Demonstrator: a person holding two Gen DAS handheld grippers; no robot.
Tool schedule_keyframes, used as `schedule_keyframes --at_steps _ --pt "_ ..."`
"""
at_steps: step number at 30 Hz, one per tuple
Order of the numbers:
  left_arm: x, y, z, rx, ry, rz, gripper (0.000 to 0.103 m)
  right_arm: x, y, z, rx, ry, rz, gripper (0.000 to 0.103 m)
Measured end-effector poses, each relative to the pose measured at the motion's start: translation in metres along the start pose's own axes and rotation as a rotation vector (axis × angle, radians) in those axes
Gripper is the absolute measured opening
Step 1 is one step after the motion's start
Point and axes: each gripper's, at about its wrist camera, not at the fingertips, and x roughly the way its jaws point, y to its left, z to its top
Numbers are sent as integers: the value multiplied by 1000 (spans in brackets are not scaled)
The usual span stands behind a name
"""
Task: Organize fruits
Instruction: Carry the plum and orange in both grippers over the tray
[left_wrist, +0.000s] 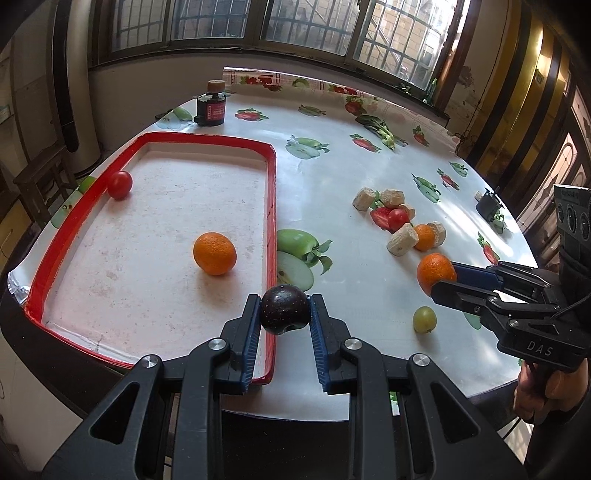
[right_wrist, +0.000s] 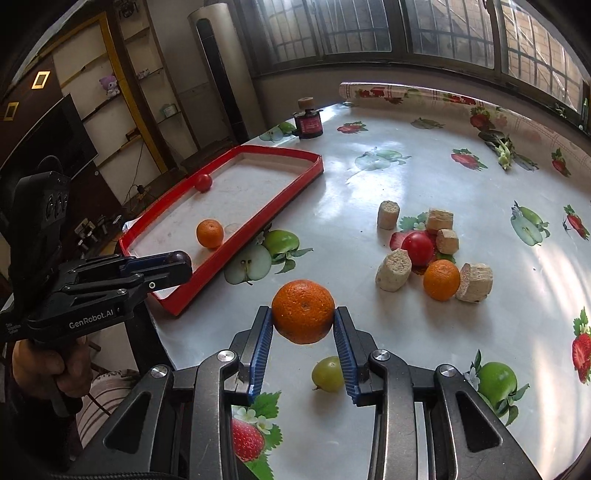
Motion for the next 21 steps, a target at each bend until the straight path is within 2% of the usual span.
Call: schedule_keyframes --at_steps 21 --pt "-10 50 3 -88 -20 56 23 31 46 36 -83 7 77 34"
